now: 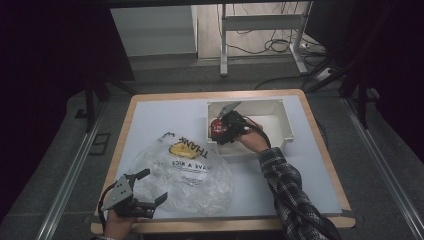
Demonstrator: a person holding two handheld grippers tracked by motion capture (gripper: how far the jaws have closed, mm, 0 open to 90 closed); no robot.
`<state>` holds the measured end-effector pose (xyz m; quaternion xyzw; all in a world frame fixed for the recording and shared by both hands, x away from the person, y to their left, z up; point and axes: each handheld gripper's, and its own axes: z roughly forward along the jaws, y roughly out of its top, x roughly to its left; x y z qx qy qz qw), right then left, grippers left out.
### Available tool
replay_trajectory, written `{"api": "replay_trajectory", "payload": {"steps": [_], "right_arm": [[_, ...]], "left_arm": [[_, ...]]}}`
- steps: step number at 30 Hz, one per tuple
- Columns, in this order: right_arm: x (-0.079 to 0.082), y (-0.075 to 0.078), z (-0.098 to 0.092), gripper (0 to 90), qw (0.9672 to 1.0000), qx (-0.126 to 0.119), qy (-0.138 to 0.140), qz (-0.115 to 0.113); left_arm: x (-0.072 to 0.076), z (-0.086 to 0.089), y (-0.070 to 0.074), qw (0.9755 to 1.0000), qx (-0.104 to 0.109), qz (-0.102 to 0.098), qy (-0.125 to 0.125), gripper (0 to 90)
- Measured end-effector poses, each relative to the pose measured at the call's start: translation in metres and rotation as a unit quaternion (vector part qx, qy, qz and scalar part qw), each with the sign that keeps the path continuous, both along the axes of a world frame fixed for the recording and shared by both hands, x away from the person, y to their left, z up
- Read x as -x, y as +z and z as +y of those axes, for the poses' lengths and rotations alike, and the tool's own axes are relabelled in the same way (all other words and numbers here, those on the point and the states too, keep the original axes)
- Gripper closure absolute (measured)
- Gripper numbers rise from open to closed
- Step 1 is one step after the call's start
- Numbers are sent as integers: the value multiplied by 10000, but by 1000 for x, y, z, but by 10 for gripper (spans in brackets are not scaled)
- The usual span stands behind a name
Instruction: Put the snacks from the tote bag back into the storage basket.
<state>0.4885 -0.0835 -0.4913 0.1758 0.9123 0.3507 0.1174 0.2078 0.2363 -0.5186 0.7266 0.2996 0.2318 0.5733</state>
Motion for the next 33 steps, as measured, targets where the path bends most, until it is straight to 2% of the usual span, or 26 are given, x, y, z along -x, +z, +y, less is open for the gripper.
{"api": "replay_trajectory", "payload": {"steps": [33], "right_arm": [[11, 12, -15, 85, 9992, -384, -87, -100]], "left_arm": [[1, -2, 0, 9999, -120, -34, -30, 27]]}}
